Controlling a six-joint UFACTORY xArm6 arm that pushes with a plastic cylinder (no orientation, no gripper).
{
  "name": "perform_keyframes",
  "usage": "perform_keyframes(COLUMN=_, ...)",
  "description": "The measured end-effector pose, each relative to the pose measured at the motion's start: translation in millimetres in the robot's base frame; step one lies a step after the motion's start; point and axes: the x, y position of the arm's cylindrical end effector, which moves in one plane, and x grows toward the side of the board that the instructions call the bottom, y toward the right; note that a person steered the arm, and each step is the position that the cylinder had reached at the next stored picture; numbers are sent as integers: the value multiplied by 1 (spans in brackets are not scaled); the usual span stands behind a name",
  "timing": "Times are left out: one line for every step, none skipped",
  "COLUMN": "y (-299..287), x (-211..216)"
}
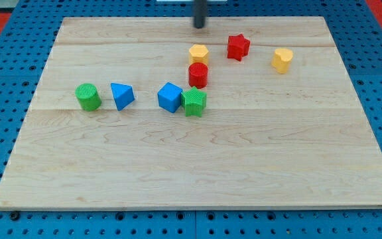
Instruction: Move the blue cube bottom left to the green star
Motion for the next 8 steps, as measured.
perform_keyframes(y=-62, x=44)
perform_keyframes(y=-62, x=78)
perform_keyframes(y=-62, x=86)
perform_keyframes(y=-62, x=87)
perform_keyframes(y=-62, x=85)
perform_keyframes(y=-63, x=85)
perform_keyframes(y=-66, x=128)
perform_keyframes(y=-13, x=170)
